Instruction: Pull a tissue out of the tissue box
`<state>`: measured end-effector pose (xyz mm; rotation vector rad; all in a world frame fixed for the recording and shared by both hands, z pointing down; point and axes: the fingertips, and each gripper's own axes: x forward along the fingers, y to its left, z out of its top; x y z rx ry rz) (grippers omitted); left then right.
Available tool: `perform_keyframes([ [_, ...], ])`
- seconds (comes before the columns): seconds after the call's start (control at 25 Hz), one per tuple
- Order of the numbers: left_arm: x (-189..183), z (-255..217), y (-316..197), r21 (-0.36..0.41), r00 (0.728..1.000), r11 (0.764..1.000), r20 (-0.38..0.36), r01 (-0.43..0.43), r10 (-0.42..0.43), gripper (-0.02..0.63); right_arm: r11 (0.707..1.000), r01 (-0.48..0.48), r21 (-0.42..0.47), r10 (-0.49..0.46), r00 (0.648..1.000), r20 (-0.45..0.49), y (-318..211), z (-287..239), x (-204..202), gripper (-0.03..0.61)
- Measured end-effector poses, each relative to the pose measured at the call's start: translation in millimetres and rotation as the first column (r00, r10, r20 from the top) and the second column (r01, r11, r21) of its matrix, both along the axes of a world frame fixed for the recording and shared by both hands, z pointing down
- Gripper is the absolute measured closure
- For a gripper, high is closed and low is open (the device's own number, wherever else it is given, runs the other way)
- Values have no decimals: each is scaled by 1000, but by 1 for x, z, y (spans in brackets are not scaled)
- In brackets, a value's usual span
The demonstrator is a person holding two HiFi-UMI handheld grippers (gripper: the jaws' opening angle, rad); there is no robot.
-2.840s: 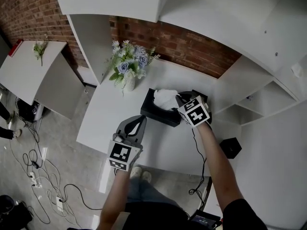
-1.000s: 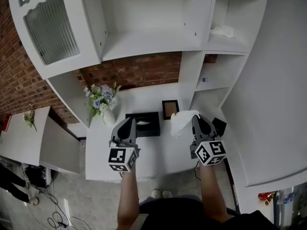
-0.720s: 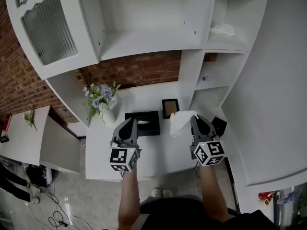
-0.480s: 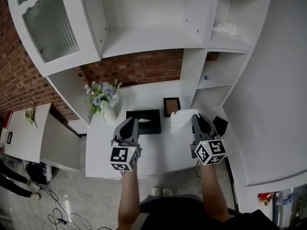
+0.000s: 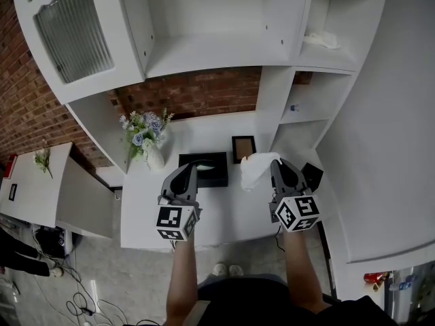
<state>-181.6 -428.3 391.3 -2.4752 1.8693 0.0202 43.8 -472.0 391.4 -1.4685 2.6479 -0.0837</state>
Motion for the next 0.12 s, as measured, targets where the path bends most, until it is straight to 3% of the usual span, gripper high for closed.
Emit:
perform_keyframes([
  [0.12, -2, 1, 0, -4, 1000, 1000, -6, 1, -1, 604, 1000, 1, 0, -1, 1000, -1, 0, -1, -2, 575],
])
